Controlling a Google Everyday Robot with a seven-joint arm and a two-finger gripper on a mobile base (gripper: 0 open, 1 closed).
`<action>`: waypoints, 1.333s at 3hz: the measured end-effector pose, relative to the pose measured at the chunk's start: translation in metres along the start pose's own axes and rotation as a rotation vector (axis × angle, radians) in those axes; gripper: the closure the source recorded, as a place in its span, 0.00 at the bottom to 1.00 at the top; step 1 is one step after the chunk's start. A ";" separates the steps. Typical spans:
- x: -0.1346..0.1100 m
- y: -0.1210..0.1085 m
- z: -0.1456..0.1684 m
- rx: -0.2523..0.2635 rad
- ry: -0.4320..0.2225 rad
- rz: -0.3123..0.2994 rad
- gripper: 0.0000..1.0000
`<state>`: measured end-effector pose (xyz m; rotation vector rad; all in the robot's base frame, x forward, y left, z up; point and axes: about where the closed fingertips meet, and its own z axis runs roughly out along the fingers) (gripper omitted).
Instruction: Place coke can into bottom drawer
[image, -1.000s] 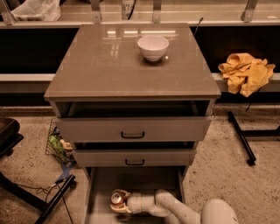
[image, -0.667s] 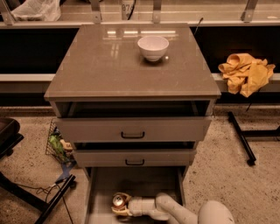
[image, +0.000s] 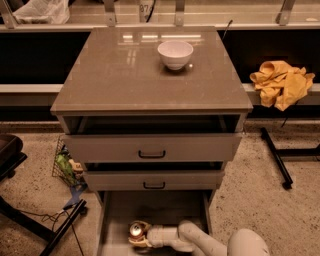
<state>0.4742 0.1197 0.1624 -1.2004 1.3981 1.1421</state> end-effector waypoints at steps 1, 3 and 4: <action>0.000 0.000 0.000 0.000 0.000 0.000 0.36; 0.000 0.002 0.002 -0.003 -0.002 0.001 0.00; 0.000 0.002 0.002 -0.003 -0.002 0.001 0.00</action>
Offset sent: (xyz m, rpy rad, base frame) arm 0.0000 0.0001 0.0000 0.0001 0.0001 0.0001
